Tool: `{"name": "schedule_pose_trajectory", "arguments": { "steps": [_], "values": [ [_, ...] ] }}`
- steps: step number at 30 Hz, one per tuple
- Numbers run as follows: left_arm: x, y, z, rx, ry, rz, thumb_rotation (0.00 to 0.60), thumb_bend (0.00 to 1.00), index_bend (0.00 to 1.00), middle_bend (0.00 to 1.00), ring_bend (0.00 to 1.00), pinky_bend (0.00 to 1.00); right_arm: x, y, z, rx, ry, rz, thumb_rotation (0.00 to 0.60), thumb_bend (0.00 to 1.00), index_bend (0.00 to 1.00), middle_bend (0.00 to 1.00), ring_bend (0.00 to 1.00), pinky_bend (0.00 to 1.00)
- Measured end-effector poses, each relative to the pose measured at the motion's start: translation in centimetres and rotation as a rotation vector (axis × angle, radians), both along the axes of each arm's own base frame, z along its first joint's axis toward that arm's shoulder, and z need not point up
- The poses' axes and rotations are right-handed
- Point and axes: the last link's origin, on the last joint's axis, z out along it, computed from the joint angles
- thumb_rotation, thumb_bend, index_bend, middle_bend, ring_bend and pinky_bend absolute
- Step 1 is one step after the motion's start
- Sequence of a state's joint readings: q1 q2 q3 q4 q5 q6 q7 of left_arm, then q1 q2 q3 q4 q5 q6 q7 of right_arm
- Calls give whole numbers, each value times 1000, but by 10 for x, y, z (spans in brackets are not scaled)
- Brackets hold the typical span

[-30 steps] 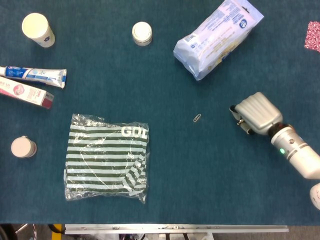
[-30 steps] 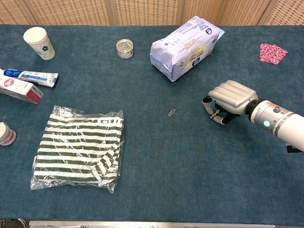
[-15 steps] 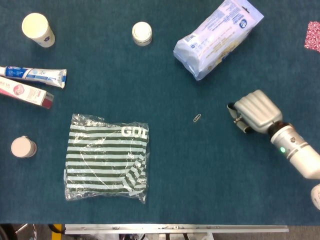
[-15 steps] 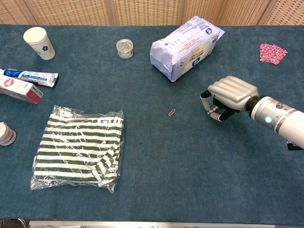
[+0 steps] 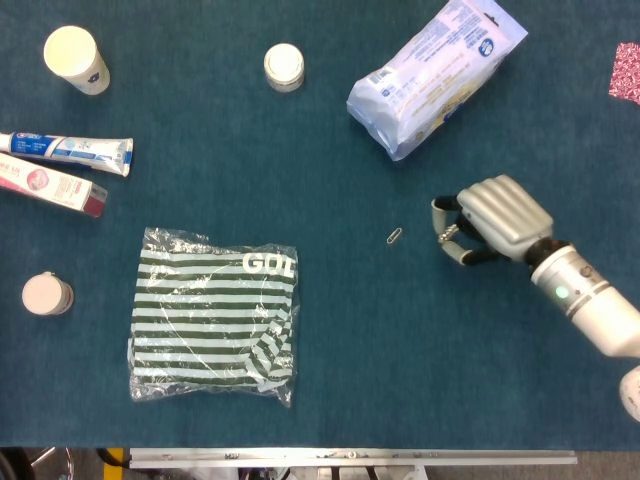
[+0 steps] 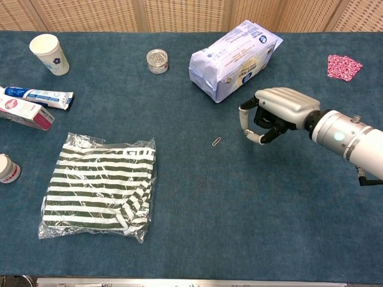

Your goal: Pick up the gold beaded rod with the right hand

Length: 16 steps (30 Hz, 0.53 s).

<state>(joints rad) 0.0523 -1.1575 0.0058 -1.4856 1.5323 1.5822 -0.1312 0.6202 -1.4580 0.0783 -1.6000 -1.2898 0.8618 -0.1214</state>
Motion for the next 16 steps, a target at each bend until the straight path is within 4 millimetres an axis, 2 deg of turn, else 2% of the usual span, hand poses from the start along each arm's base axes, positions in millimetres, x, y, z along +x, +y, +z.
{"name": "schedule_pose_trajectory", "arguments": {
  "steps": [6, 16],
  "values": [
    [0, -2, 1, 4, 0, 1, 600, 241, 77, 100, 69, 97, 15, -1, -7, 24, -98, -27, 600, 346, 734, 985, 1000, 1000],
    [-2, -5, 2, 8, -1, 13, 600, 241, 77, 100, 69, 98, 30, -2, -28, 37, -155, -8, 600, 347, 735, 984, 1000, 1000]
  ]
}}
